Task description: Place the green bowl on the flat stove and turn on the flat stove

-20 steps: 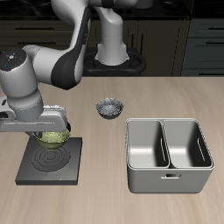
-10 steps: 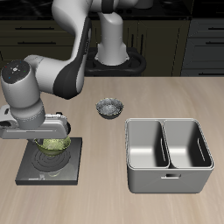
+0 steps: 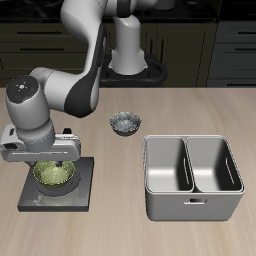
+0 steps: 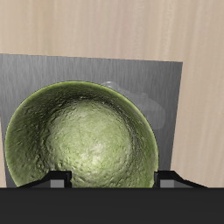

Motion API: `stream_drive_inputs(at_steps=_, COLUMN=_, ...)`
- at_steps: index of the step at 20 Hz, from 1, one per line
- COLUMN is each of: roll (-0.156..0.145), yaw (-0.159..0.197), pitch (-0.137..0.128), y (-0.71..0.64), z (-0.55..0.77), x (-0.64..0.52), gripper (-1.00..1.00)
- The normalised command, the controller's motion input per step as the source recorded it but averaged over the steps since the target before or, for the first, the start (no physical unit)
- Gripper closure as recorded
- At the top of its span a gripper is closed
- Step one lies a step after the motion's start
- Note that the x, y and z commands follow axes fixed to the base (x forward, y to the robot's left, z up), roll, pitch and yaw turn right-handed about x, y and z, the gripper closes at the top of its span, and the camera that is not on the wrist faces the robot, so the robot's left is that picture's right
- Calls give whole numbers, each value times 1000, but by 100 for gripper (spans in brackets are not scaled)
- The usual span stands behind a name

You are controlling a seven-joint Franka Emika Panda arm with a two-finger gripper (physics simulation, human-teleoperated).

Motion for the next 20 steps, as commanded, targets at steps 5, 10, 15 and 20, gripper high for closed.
stream_drive_inputs(at_steps=5, roll=54, yaw=0, pitch=-33, y=361, z=220, x=-339, gripper=-100)
stream_drive_inputs(at_steps=10, roll=-20, yaw=-27, pitch=-16, y=98, z=285, x=-353, gripper=-100)
stream_drive_inputs(at_steps=15, roll=28, yaw=-14, pitch=-55, y=98, z=300, x=-506, gripper=-100)
stream_drive_inputs(at_steps=20, roll=35, yaw=-24, pitch=-30, y=38, z=121, x=-389, gripper=-100)
